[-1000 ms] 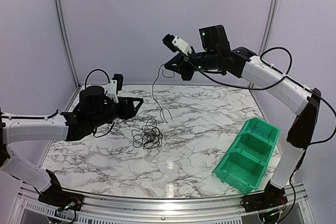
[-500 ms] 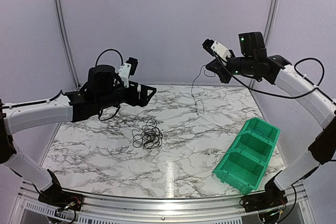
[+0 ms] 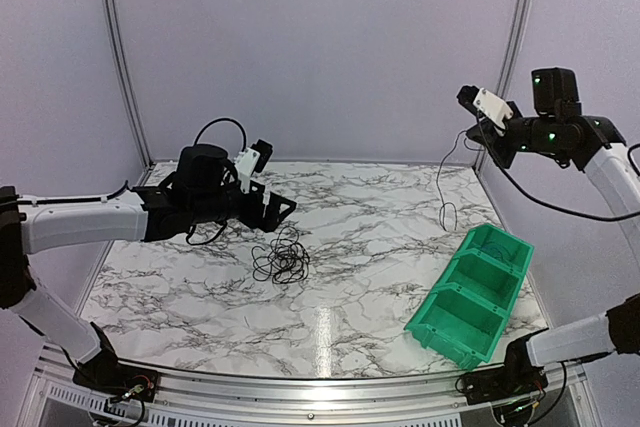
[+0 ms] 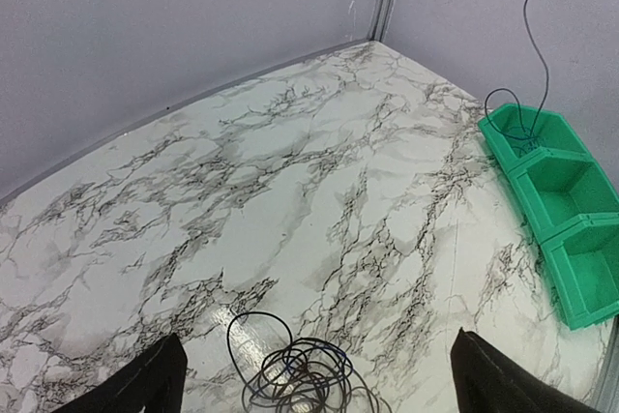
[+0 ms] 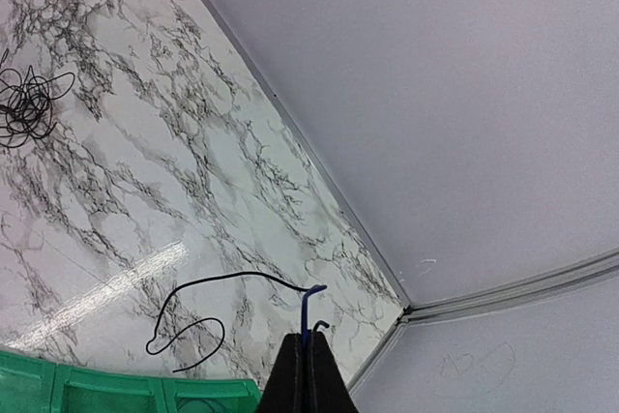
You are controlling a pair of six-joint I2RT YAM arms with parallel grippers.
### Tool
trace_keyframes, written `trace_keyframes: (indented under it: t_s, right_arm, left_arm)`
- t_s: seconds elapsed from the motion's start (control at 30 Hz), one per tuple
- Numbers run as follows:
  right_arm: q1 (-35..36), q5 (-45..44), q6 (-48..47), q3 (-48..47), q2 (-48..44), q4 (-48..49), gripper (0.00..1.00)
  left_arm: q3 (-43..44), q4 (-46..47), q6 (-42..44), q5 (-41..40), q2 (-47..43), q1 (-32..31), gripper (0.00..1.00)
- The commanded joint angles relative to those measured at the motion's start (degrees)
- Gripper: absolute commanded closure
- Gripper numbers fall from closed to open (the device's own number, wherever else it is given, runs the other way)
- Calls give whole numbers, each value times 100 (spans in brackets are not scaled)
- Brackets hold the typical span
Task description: Untangle the cables
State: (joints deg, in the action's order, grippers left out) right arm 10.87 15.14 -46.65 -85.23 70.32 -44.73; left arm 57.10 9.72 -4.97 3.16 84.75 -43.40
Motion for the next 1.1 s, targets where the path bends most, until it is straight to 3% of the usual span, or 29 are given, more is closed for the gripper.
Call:
trace_keyframes:
  t_s: [0.0,0.17,0.27,0.33,0.4,0.6,0.83,1.07]
  right_arm:
    - [-43,-203,-510,-59,-526,-813,100]
    - [-42,-578,-762,146,-1002,-1330,100]
    - [-42,-758,-965,420,-1250,-1622,100]
    - [-37,-959,-1109,667,-1413,-1817,100]
    - [-41,-1181,-1251,931,-1583,-1934,100]
    - [-42,-1733,-1584,1606,-2033,-2183,100]
    - [-41,-1578,-1680,2624,-2045,-2581,100]
    - [-45,-1377,-1687,3476,-1744,-2334,100]
  left_arm:
    - [12,-96,-117,146,44,38,1]
    - [-26,-77,-148,-92,-57,33,1]
    - [-86,-79,-252,-1080,-86,34,1]
    - [137,-534,-549,-2059,59,40,1]
    - [484,-1141,-625,-2480,273,41,1]
    - [484,-1144,-724,-2560,223,82,1]
    - [310,-1024,-595,-2570,31,105,1]
    - [267,-1025,-586,-2507,-14,108,1]
